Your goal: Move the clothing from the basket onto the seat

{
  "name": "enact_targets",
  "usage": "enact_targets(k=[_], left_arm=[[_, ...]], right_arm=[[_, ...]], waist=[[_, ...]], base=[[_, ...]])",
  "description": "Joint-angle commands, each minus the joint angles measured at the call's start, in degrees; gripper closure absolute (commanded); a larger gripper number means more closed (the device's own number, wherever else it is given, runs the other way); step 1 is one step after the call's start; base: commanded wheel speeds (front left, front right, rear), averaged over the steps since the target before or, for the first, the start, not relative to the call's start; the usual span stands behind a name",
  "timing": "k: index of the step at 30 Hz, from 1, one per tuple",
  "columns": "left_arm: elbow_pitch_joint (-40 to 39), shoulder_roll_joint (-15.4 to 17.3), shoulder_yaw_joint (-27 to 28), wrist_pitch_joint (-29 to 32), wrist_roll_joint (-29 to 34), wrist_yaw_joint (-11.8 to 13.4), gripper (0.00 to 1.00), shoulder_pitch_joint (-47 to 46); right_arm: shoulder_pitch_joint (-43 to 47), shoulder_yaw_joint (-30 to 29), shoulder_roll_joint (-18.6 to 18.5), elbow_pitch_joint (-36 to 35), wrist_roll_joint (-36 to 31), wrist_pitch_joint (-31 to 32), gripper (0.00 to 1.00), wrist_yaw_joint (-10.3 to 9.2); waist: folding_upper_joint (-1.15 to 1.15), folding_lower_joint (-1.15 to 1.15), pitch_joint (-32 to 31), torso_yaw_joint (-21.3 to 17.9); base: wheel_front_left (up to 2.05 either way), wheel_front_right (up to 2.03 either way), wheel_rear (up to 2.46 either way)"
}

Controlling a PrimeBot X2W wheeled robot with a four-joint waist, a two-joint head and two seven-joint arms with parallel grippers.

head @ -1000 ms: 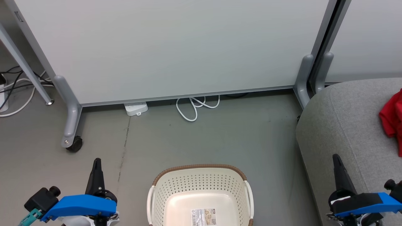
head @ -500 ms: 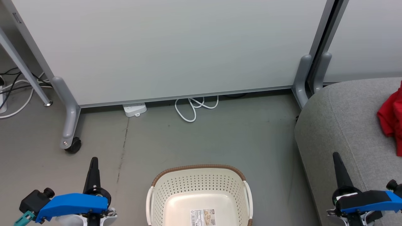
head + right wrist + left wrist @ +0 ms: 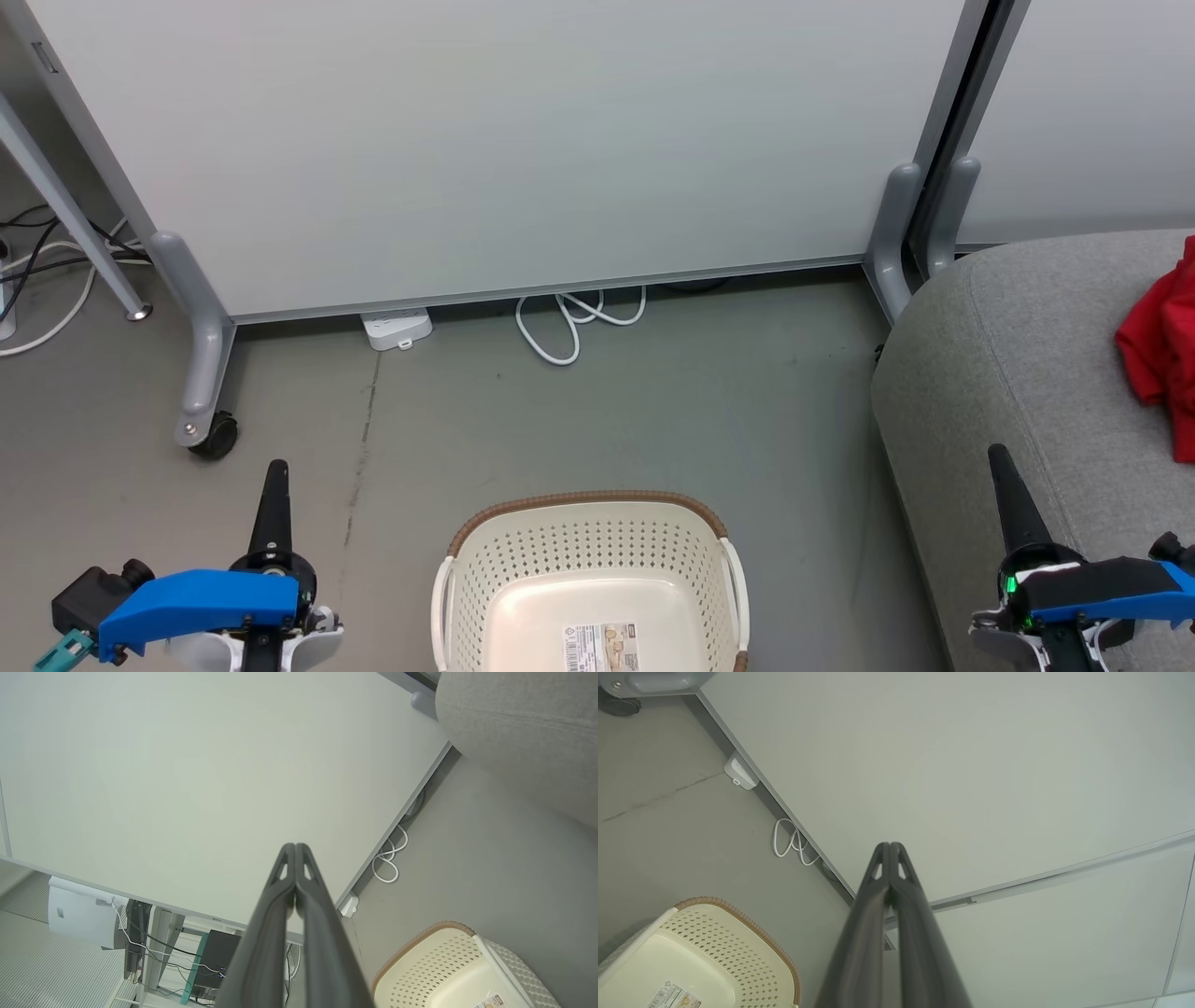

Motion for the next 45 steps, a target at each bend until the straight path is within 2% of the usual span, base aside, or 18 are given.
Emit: enact_targets(k=[1,45], left_arm=[[-0.68,0.05,0.54,0.49,-1.49,-0.27,1.00,-1.28],[-1.54,0.04,2.85,5.74,-21.20,-0.87,1.00,-1.89]], right_arm=[[-1.03,-0.12,0.04,-0.54,1.68,0.55,1.00,-0.01],[-2.08,-0.85,0.30,-0.40,22.37,5.77,1.00,-0.01]], waist=[[0.00,0.00,-0.02,-0.04],[0.00,0.00,-0.45,-1.15]], base=[[0.00,0.00,0.00],[0.00,0.00,0.00]])
